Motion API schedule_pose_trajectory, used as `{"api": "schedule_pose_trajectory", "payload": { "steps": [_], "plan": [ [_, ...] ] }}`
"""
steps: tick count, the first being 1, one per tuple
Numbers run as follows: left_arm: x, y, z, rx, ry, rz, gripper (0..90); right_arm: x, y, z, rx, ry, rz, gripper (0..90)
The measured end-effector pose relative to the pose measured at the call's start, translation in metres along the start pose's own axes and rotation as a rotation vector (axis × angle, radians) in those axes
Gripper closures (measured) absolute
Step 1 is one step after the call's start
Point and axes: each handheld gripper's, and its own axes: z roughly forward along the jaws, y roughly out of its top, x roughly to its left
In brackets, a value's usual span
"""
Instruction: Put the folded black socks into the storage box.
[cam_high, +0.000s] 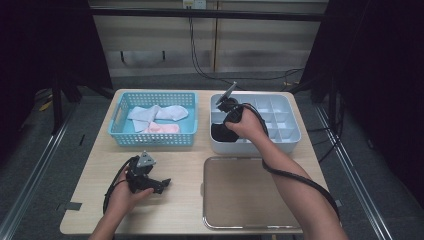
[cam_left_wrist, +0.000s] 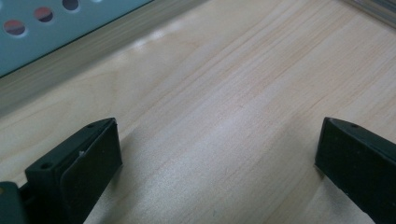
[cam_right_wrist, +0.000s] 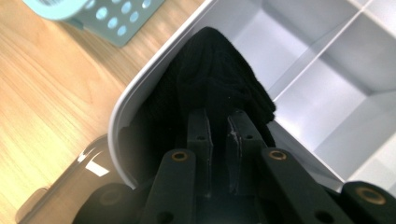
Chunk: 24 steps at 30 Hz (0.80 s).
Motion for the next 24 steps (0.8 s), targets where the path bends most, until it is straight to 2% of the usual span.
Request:
{"api": "schedule_pose_trajectory", "payload": {
  "steps": [6, 11, 16, 20, 24],
  "plan": [
    [0.0, 0.0, 0.0, -0.001, -0.001, 0.0, 0.0, 0.002, 0.002, 0.009, 0.014, 0.003, 0.001, 82.0],
    [0.0, 0.0, 0.0, -0.001, 0.0, 0.001, 0.0, 0.001, -0.001, 0.02, 0.023, 0.031, 0.019, 82.5],
    [0.0, 0.0, 0.0, -0.001, 0.0, 0.0, 0.0, 0.004, -0.004, 0.034, 0.05, 0.022, 0.014, 82.9],
    [0.0, 0.0, 0.0, -0.001, -0.003, 0.0, 0.0, 0.002, -0.007, 0.04, 0.036, 0.04, 0.028, 83.2],
    [0.0, 0.0, 0.001, -0.004, -0.004, -0.001, 0.0, 0.003, -0.007, 0.04, 0.033, 0.032, 0.019, 83.0]
  ]
}}
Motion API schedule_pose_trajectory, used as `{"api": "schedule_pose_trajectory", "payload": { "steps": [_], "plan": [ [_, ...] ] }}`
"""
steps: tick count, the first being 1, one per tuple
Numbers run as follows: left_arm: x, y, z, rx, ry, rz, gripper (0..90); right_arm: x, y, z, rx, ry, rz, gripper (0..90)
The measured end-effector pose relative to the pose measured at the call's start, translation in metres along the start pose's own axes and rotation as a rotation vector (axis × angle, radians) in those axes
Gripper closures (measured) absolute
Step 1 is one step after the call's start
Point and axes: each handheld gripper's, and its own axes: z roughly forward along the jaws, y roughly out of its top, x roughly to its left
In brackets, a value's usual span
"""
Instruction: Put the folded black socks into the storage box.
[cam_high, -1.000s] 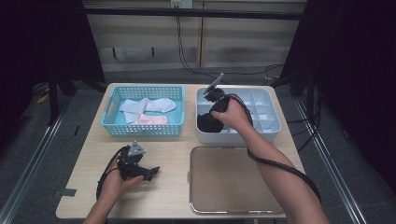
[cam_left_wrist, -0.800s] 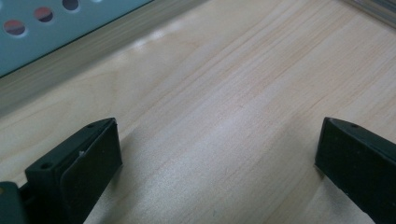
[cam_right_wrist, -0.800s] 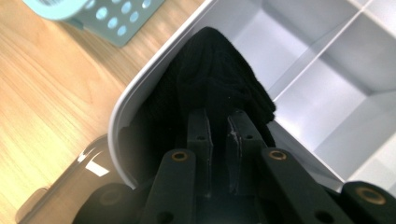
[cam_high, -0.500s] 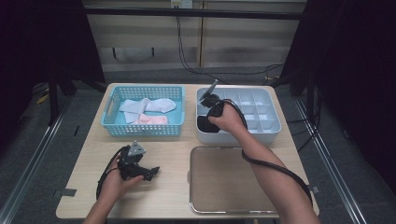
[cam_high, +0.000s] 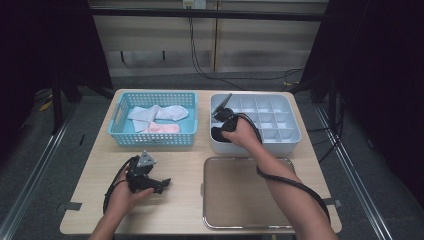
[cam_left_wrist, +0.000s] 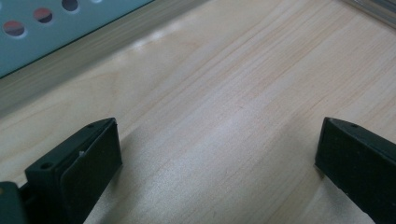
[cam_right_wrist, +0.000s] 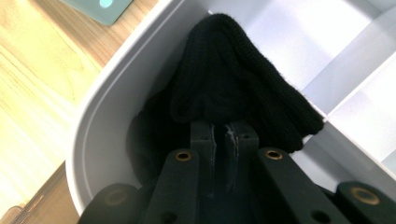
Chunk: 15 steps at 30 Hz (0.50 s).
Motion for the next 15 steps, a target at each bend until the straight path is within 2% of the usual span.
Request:
{"api": "schedule_pose_trajectory", "payload": {
  "steps": [7, 15],
  "plan": [
    [-0.0001, 0.0001, -0.0001, 0.002, 0.002, 0.0, 0.0, 0.0011, -0.0015, -0.0023, -0.017, 0.0, -0.001, 81.2],
    [-0.0001, 0.0, 0.0, 0.0, 0.001, 0.0, 0.0, 0.0048, 0.0019, -0.0094, 0.007, -0.02, -0.017, 78.2]
  ]
}}
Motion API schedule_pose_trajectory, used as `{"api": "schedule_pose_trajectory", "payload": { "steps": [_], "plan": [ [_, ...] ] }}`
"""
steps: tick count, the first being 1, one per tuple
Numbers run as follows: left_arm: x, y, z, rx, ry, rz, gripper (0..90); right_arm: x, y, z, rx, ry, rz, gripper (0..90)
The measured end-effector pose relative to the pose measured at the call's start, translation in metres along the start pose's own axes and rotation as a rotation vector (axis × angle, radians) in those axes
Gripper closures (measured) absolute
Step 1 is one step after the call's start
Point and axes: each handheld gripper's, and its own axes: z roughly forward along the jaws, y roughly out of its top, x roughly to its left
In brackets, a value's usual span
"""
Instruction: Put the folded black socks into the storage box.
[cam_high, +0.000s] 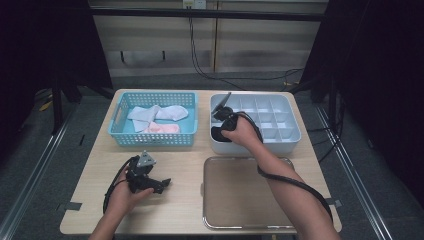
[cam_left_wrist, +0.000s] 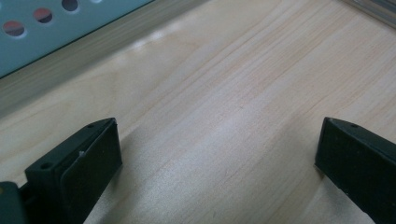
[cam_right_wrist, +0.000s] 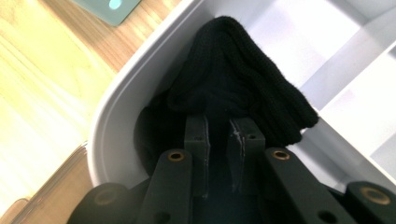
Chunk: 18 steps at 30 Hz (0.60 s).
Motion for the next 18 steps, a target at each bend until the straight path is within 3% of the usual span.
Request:
{"api": "schedule_pose_trajectory", "payload": {
  "steps": [7, 11, 18],
  "plan": [
    [0.0, 0.0, 0.0, 0.002, 0.0, 0.0, 0.0, 0.0, 0.001, -0.015, -0.035, 0.01, -0.01, 73.2],
    [0.0, 0.0, 0.0, 0.0, 0.0, 0.0, 0.0, 0.0, 0.001, -0.033, -0.052, -0.021, -0.012, 65.6],
    [0.0, 0.0, 0.0, 0.004, -0.004, 0.0, 0.0, -0.006, -0.008, -0.054, -0.089, -0.029, -0.001, 55.4]
  ]
}}
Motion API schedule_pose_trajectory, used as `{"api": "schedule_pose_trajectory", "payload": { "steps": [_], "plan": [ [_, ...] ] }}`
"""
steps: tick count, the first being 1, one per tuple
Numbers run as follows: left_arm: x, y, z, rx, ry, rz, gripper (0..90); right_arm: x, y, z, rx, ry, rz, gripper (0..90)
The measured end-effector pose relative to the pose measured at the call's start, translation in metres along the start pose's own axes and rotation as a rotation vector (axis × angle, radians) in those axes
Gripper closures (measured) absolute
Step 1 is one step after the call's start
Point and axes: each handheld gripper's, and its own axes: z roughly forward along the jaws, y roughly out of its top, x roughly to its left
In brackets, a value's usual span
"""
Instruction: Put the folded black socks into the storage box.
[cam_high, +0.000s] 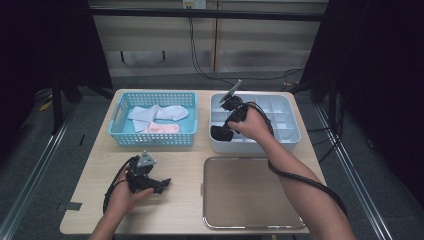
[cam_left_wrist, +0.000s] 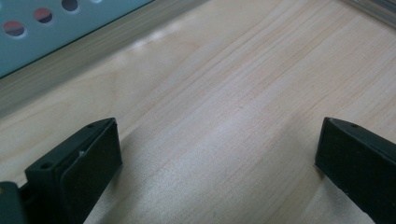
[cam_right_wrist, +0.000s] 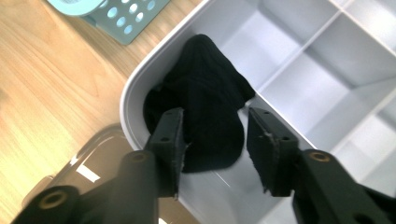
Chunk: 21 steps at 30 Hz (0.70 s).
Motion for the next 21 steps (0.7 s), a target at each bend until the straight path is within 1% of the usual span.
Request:
{"api": "schedule_pose_trajectory", "payload": {
  "steps": [1, 3, 6, 10, 13, 14, 15, 16, 17, 21],
  "plan": [
    [0.0, 0.0, 0.0, 0.0, 0.0, 0.0, 0.0, 0.0, 0.0, 0.0, 0.0, 0.0, 0.0, 55.4],
    [0.0, 0.0, 0.0, 0.002, 0.002, 0.0, 0.0, 0.0, -0.005, -0.007, 0.006, -0.015, -0.019, 51.3],
    [0.0, 0.0, 0.0, -0.003, 0.003, -0.001, 0.0, 0.0, -0.01, -0.014, -0.009, -0.009, -0.025, 47.6],
    [0.0, 0.0, 0.0, -0.004, 0.002, -0.001, 0.0, 0.0, -0.017, -0.021, -0.02, -0.004, -0.03, 45.4],
    [0.0, 0.0, 0.0, -0.004, 0.002, -0.001, 0.0, 0.002, -0.024, -0.027, -0.022, -0.005, -0.037, 41.7],
    [0.0, 0.0, 0.0, -0.002, 0.004, -0.001, 0.0, 0.002, -0.029, -0.03, -0.031, -0.005, -0.049, 39.0],
    [0.0, 0.0, 0.0, -0.002, 0.004, -0.001, 0.0, 0.002, -0.029, -0.03, -0.031, -0.005, -0.049, 39.0],
    [0.0, 0.0, 0.0, -0.005, 0.002, -0.001, 0.0, 0.002, -0.034, -0.034, -0.036, -0.001, -0.053, 37.4],
    [0.0, 0.0, 0.0, -0.005, 0.003, -0.001, 0.0, 0.002, -0.034, -0.034, -0.036, -0.001, -0.053, 37.4],
    [0.0, 0.0, 0.0, -0.002, 0.005, 0.0, 0.0, 0.002, -0.046, -0.041, -0.04, 0.006, -0.061, 34.7]
  ]
}}
